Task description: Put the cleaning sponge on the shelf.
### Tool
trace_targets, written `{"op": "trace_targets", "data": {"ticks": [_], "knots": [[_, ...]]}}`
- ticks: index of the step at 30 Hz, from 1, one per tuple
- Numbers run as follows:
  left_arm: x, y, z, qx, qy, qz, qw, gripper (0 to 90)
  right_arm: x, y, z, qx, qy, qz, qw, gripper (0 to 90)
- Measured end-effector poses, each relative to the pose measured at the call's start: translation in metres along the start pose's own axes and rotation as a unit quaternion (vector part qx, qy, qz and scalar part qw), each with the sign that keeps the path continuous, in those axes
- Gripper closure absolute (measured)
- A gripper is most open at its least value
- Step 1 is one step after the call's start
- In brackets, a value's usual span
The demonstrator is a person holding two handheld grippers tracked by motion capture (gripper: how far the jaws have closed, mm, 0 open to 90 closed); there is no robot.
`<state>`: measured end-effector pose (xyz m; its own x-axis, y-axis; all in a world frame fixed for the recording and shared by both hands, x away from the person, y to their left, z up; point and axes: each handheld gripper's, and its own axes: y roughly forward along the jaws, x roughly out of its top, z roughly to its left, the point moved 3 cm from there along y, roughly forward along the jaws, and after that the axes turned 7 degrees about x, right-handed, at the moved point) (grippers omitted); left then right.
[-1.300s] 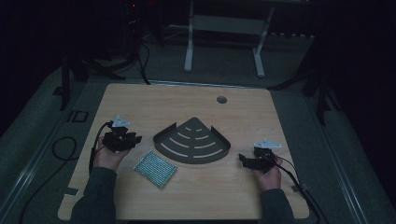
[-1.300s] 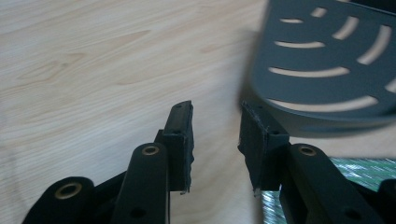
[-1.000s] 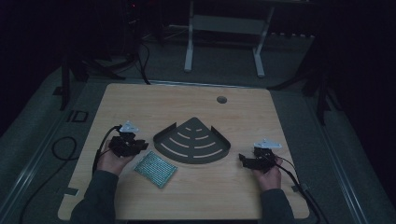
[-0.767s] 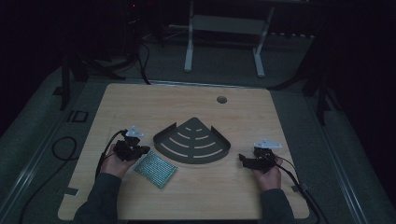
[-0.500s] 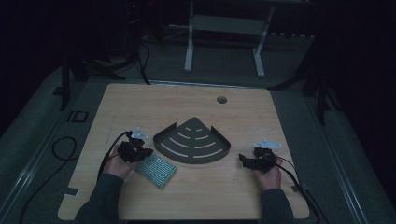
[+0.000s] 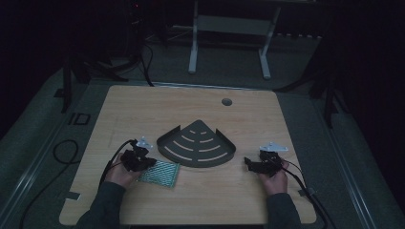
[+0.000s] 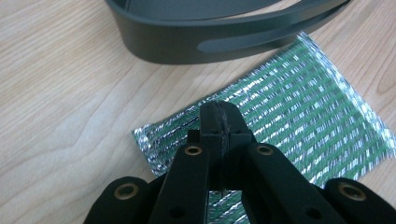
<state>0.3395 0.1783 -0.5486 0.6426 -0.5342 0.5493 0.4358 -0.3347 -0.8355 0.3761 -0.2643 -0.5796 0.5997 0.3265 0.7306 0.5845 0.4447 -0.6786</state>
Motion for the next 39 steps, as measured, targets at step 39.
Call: {"op": "trace_targets", "data": {"ticks": [39], "knots": [[-0.057, -0.039, 0.029, 0.042, -0.07, 0.028, 0.9962, 89.3, 0.0, 0.0, 0.0, 0.0, 0.0, 0.0, 1.0, 20.6]]}}
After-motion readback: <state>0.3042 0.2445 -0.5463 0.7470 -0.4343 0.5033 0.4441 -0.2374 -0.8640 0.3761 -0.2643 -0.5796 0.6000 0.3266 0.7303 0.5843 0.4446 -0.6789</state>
